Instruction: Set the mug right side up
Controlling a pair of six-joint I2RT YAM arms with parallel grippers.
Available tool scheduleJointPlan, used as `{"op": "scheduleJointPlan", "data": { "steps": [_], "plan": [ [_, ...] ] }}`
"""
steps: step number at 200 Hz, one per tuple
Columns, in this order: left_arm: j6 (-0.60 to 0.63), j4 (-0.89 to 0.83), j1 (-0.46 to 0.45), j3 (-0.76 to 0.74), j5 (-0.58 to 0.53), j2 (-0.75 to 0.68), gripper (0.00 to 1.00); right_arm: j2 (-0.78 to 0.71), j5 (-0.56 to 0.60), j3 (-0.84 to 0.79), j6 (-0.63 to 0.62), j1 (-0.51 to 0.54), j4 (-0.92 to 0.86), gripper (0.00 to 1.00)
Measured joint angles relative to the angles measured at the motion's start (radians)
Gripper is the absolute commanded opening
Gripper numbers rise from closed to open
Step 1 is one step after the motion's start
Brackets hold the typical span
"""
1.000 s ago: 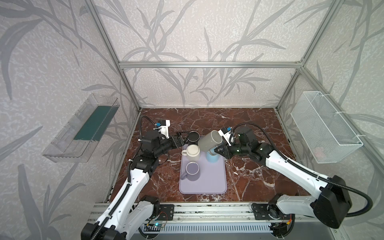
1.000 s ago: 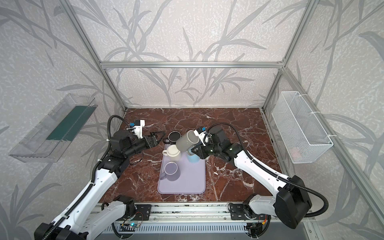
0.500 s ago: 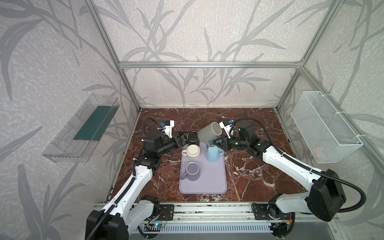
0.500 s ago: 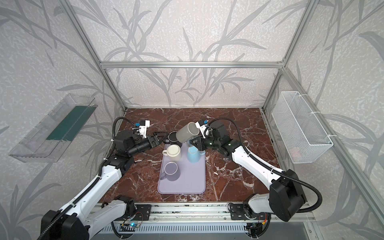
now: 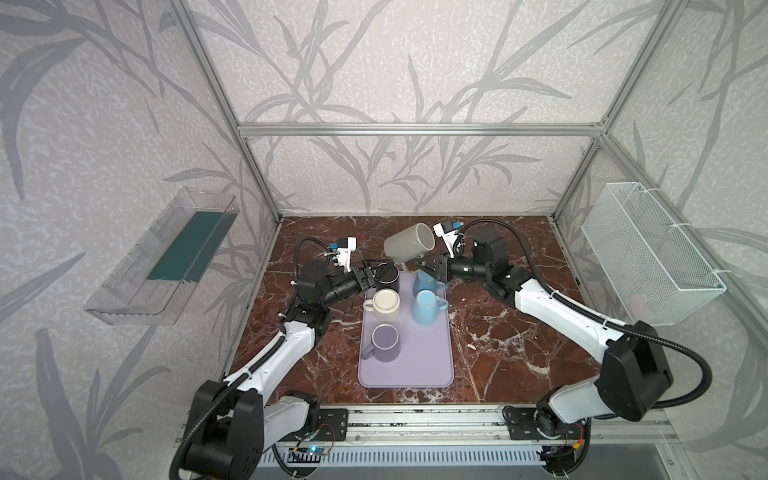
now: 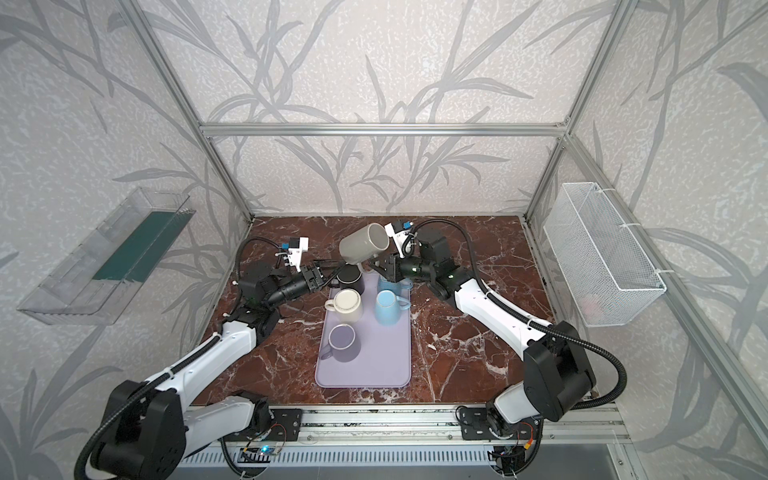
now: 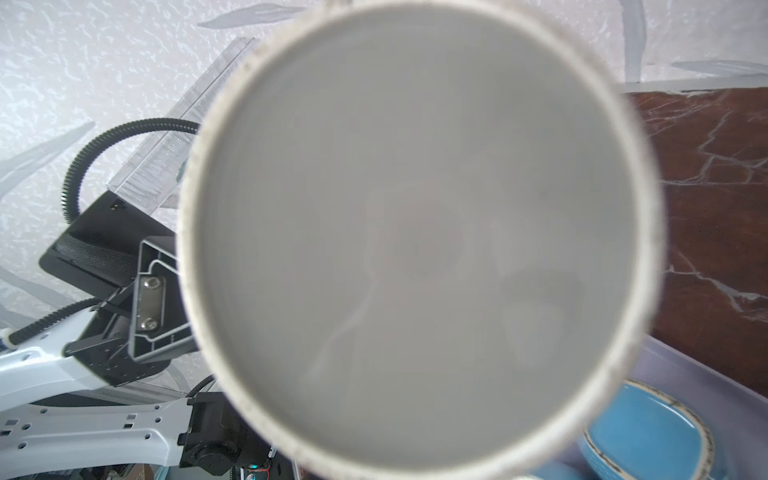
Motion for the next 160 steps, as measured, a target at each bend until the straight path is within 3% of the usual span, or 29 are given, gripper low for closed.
{"op": "scheduleJointPlan", "data": {
  "steps": [49, 160],
  "plan": [
    [-0.121, 0.245, -0.003, 0.000, 0.025, 0.152, 0.79, 0.028, -0.037, 0.027, 0.072, -0.003, 0.072, 0.00],
    [-0.278, 0.599, -0.010, 0.039, 0.058, 0.281, 0.67, 0.089, -0.105, 0.046, 0.225, -0.004, 0.269, 0.00]
  ]
}}
